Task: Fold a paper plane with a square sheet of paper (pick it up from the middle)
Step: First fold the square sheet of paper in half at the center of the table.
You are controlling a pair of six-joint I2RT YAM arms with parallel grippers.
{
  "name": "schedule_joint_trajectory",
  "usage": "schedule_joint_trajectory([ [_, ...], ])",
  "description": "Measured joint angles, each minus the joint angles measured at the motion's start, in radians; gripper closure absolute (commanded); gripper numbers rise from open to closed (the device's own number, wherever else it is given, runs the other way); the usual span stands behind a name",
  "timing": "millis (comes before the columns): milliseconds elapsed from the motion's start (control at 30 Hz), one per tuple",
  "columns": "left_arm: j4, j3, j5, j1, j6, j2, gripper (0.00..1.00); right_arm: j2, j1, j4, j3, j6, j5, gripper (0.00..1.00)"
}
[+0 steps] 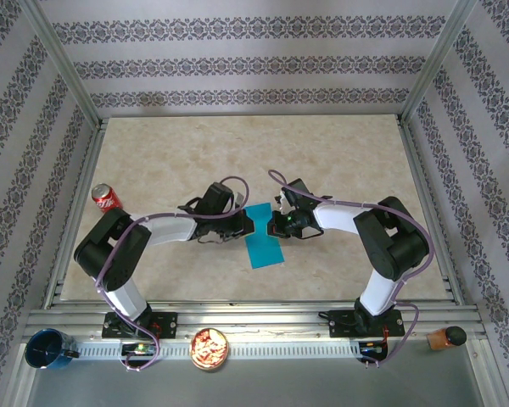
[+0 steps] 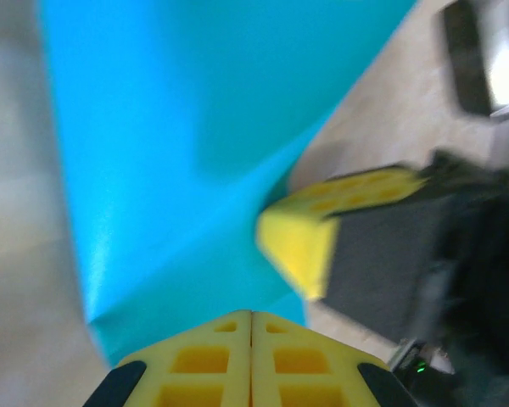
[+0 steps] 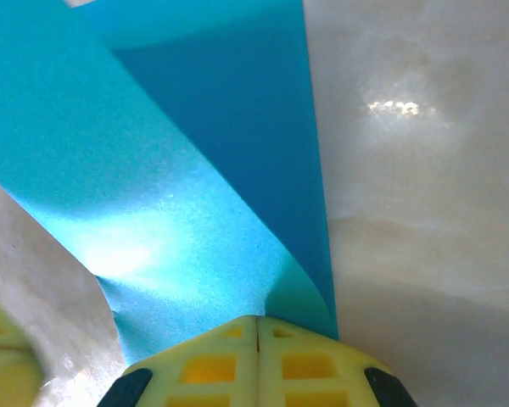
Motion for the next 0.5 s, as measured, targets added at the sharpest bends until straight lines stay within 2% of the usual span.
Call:
schedule_joint_trajectory([
  [267,0.0,0.048,0.005,0.053,0.018,0.076,0.93,0.002,0.0,-0.013,0.006,-0.007,0.0,1.0],
  [500,0.071,-0.017,0.027,0.066,0.01,0.134,0.94,0.002,-0.002,-0.013,0.006,-0.007,0.0,1.0],
])
